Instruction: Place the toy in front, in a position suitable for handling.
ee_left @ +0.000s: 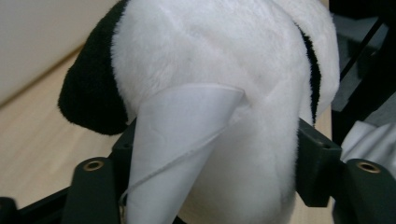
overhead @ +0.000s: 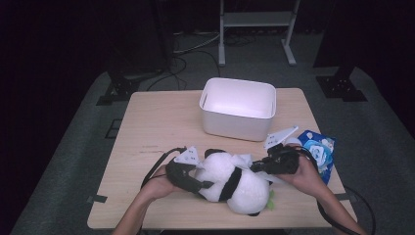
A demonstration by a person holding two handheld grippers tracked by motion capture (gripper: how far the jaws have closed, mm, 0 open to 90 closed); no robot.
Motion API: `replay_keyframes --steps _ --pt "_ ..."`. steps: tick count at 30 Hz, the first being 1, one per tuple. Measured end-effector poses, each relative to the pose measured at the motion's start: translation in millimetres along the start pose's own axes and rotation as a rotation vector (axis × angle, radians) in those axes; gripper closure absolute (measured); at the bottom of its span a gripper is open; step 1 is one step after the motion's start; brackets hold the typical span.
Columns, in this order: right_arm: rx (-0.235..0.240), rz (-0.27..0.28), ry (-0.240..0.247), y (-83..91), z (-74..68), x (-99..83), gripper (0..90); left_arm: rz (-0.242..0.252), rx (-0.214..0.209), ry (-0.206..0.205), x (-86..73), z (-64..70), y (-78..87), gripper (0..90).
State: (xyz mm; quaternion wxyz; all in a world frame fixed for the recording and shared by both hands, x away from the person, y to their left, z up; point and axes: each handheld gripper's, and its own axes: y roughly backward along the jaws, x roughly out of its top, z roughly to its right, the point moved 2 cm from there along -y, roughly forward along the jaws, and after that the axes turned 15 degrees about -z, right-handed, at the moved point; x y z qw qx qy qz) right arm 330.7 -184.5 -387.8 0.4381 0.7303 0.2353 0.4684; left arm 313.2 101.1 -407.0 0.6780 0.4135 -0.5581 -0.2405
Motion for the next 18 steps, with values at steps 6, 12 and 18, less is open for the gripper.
replay_keyframes --steps 6,12,18 --pt "0.008 0.002 0.008 -8.2 -0.2 13.9 85.9 -0.02 0.111 -0.107 12.2 9.1 4.0 40.4" --pt "0.01 0.039 -0.004 -8.7 4.6 27.3 86.0 -0.041 0.215 -0.155 18.3 4.9 18.2 41.1" --pt "0.017 0.056 0.001 -10.4 2.4 30.8 86.1 -0.048 0.215 -0.159 17.6 2.9 23.5 38.6"
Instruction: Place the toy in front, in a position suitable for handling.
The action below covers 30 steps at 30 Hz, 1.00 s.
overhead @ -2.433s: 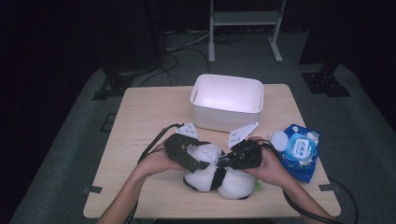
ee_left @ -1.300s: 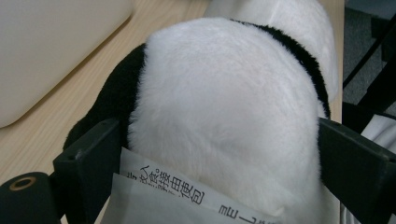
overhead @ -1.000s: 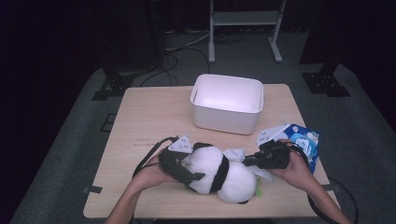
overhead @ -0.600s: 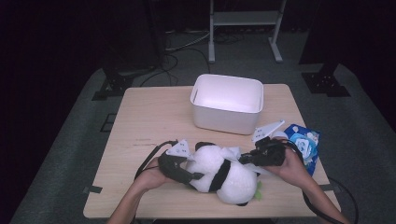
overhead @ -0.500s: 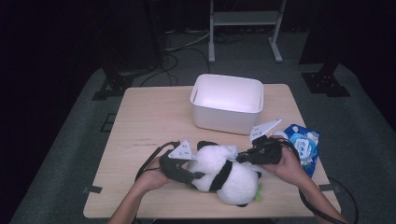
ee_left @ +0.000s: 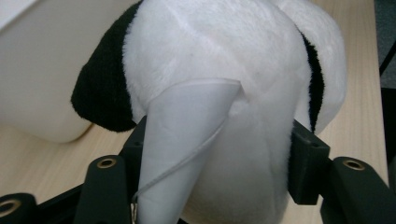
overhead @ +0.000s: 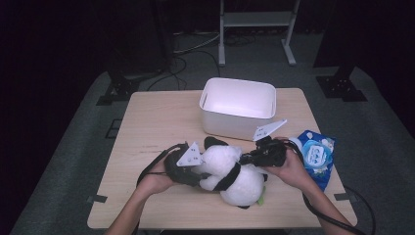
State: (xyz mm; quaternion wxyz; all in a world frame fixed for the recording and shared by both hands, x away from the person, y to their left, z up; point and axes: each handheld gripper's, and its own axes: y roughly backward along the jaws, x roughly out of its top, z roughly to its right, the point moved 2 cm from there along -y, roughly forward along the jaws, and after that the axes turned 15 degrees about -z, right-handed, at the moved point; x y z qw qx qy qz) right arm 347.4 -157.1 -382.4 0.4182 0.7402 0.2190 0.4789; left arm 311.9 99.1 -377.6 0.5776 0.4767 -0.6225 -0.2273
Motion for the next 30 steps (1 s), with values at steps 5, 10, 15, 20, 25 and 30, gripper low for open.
replay_keyframes --steps 5,10,15,20,25,30 --pt "0.006 -0.01 0.013 -1.9 -4.7 -6.3 86.2 0.005 -0.083 0.068 -6.9 0.5 -6.4 28.1" --pt "0.0 -0.042 0.032 -4.9 -15.4 -18.2 86.1 0.024 -0.205 0.191 -22.0 -0.3 -19.5 12.9" --pt "0.014 -0.042 0.028 -5.5 -20.3 -27.9 86.0 0.039 -0.414 0.306 -39.4 -1.4 -47.7 7.7" --pt "0.023 -0.036 0.02 -6.5 -17.8 -27.7 86.0 0.073 -0.464 0.328 -40.3 -4.9 -53.7 6.5" --pt "0.039 -0.029 0.004 -8.5 -12.4 -26.3 86.1 0.116 -0.426 0.309 -40.2 -8.2 -53.0 25.1" --pt "0.03 -0.009 -0.003 -6.6 -9.8 -21.5 86.3 0.124 -0.254 0.233 -31.3 -9.4 -38.9 36.6"
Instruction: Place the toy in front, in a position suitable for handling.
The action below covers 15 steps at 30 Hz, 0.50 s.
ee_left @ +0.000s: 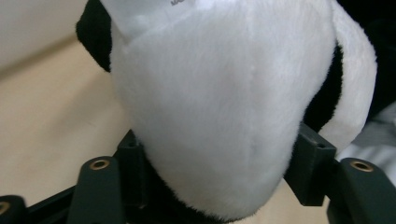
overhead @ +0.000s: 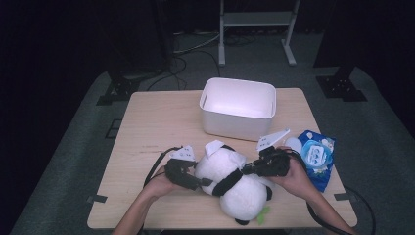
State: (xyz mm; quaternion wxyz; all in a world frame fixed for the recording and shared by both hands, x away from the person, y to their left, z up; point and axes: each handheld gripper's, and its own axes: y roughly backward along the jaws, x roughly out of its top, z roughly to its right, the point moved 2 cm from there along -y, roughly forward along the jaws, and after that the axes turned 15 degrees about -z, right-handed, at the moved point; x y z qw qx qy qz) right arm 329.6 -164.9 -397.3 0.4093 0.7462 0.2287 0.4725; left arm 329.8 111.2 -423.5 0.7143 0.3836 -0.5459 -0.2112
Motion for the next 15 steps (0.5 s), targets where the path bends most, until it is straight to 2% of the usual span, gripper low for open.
replay_keyframes --steps 2,3,4,5,8,9,10,12,15 --pt "-0.013 0.02 -0.005 4.0 1.4 3.2 86.3 -0.011 0.069 -0.039 7.8 1.4 9.0 37.6" --pt "-0.013 0.02 -0.005 4.0 1.4 3.2 86.3 -0.011 0.069 -0.039 7.8 1.4 9.0 37.8" --pt "-0.015 0.028 -0.007 5.4 1.9 5.2 86.4 -0.025 0.104 -0.063 12.2 2.1 13.7 37.8" --pt "-0.03 0.042 -0.004 7.3 3.0 8.9 86.4 -0.042 0.176 -0.109 20.7 3.9 23.4 38.1" --pt "-0.025 0.073 -0.008 9.2 4.4 13.6 86.4 -0.071 0.267 -0.168 30.9 5.1 37.8 38.9" --pt "-0.01 0.078 -0.009 9.1 4.5 14.7 86.5 -0.074 0.287 -0.182 33.5 5.8 41.8 39.2" --pt "-0.01 0.078 -0.009 9.1 4.5 14.7 86.5 -0.074 0.287 -0.182 33.5 5.8 41.8 39.6" --pt "-0.001 0.072 0.006 6.5 3.9 17.1 86.4 -0.094 0.307 -0.216 37.9 8.4 47.5 40.2" --pt "-0.001 0.065 0.0 7.2 4.8 17.6 86.4 -0.098 0.305 -0.223 38.8 9.5 48.0 40.5"
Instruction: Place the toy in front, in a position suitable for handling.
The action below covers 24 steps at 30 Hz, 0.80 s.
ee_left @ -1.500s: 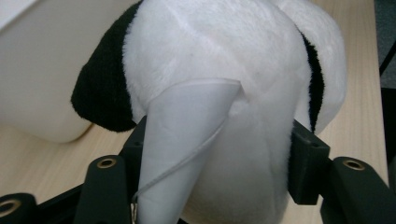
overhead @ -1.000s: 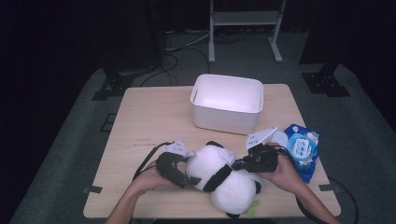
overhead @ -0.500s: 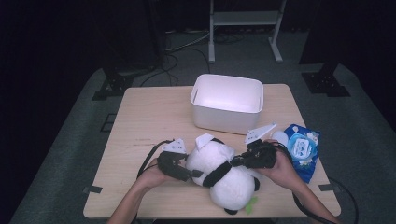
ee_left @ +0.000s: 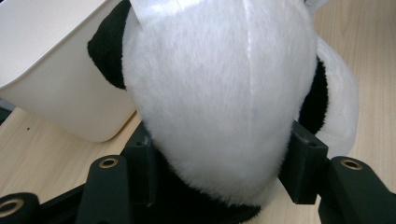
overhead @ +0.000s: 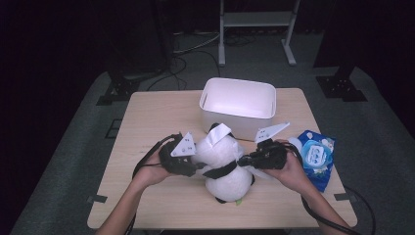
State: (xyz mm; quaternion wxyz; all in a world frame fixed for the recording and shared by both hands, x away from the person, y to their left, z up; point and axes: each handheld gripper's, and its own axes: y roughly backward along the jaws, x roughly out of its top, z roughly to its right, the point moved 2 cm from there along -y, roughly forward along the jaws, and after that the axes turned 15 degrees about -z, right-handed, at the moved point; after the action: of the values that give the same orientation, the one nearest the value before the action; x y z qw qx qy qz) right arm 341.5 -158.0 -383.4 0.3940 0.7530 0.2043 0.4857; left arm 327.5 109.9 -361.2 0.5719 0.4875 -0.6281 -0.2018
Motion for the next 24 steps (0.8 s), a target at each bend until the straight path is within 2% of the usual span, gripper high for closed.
replay_keyframes --steps 6,8,10,11,13,14,24 --pt "-0.039 0.013 -0.019 16.6 8.9 5.4 86.5 0.01 -0.002 -0.018 3.6 1.7 1.3 40.6" --pt "-0.051 0.037 -0.016 31.2 11.2 16.3 86.5 0.002 -0.001 -0.038 8.5 3.3 3.2 40.6" --pt "-0.054 0.043 -0.005 35.3 10.4 21.4 86.5 0.006 0.0 -0.041 10.5 3.7 3.2 40.5" --pt "-0.062 0.042 0.014 41.2 5.5 32.3 86.4 0.004 -0.002 -0.044 12.3 4.3 3.2 40.6" --pt "-0.067 0.034 0.027 42.6 2.7 37.5 86.4 -0.005 0.002 -0.054 15.4 4.9 3.4 40.6" --pt "-0.086 0.009 0.048 43.6 -1.9 45.9 86.4 -0.008 0.001 -0.055 16.3 4.7 3.4 40.5" --pt "-0.079 -0.006 0.092 48.2 -14.8 65.5 86.4 -0.021 0.001 -0.069 21.8 5.6 3.1 40.5"
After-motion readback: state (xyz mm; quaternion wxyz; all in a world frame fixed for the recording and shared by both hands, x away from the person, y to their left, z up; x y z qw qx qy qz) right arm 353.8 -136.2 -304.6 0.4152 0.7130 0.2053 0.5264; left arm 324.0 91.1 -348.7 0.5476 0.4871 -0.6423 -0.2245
